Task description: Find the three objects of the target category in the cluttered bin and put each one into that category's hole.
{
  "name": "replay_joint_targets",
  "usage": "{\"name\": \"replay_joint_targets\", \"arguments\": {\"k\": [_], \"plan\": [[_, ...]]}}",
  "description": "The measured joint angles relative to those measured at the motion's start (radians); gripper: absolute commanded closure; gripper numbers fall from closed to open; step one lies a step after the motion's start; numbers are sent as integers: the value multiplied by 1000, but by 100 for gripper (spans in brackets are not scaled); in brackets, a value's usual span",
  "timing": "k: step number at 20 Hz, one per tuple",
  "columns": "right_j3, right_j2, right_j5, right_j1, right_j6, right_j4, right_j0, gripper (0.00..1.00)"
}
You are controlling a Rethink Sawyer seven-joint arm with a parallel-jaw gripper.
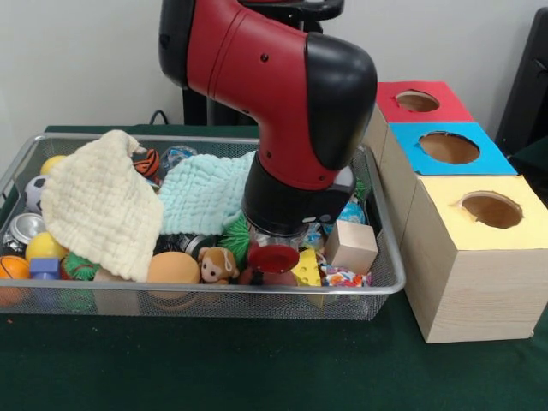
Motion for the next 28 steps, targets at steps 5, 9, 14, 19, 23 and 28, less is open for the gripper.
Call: {"name": "replay_joint_targets", "arguments": {"k": [5,9,14,19,23,28], "plan": [[-55,-13,56,41,0,0,2,0],[-97,-16,92,62,0,0,2,100],[-117,-23,114,72,0,-2,3,100],[-126,-28,123,76,0,-4,3,100],[-127,-32,122,77,0,-5,5,100],[-127,-42,121,79,0,-8,15,100]]}}
